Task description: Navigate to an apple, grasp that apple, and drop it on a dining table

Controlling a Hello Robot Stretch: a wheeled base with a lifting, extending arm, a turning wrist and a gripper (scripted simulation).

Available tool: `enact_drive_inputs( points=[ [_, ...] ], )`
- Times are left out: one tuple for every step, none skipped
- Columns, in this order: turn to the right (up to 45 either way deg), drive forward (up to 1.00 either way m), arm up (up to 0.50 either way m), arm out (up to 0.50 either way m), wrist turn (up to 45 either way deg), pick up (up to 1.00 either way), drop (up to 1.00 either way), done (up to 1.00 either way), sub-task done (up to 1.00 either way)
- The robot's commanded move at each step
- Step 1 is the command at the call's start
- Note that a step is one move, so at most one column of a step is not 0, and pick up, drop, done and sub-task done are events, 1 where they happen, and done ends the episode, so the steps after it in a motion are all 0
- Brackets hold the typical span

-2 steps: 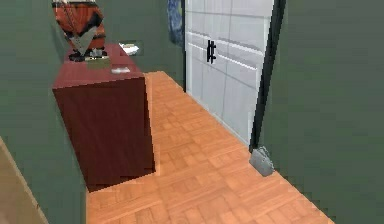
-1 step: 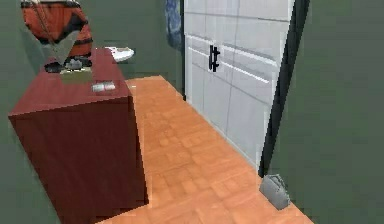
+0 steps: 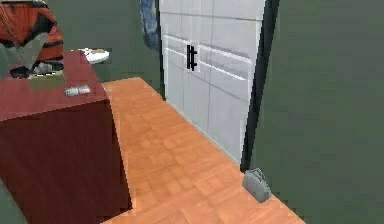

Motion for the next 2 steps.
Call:
enact_drive_inputs(
  points=[
    [0.0, 1.0, 0.0, 0.0, 0.0, 0.0, 0.0, 0.0, 0.0],
    [15.0, 0.0, 0.0, 0.0, 0.0, 0.0, 0.0, 0.0, 0.0]
  ],
)
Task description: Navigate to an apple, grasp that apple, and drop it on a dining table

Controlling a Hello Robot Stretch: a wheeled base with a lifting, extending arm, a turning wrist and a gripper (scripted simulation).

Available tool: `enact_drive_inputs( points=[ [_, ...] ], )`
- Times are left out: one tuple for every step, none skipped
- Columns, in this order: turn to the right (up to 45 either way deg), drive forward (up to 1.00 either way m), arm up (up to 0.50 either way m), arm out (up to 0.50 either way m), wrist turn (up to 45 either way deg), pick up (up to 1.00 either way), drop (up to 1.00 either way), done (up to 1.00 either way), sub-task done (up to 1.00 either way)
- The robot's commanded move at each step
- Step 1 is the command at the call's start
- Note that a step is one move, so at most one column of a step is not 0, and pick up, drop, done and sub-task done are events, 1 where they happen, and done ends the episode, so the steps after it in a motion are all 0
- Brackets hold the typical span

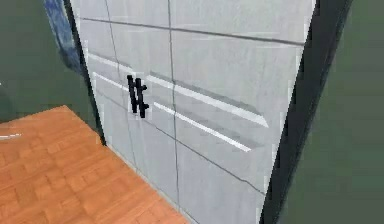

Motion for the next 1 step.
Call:
enact_drive_inputs(
  points=[
    [0.0, 0.1, 0.0, 0.0, 0.0, 0.0, 0.0, 0.0, 0.0]
  ],
)
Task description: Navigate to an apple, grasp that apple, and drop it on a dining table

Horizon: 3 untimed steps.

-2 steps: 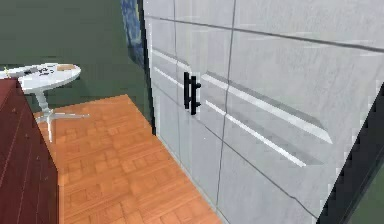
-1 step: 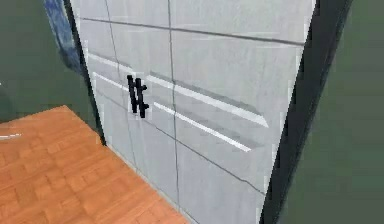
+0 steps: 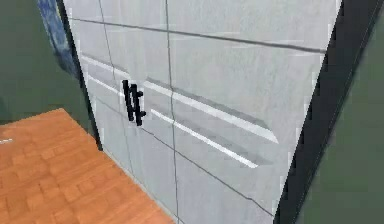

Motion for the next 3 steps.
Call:
enact_drive_inputs(
  points=[
    [-33.0, 0.0, 0.0, 0.0, 0.0, 0.0, 0.0, 0.0, 0.0],
    [0.0, 1.0, 0.0, 0.0, 0.0, 0.0, 0.0, 0.0, 0.0],
    [-3.0, 0.0, 0.0, 0.0, 0.0, 0.0, 0.0, 0.0, 0.0]
  ],
)
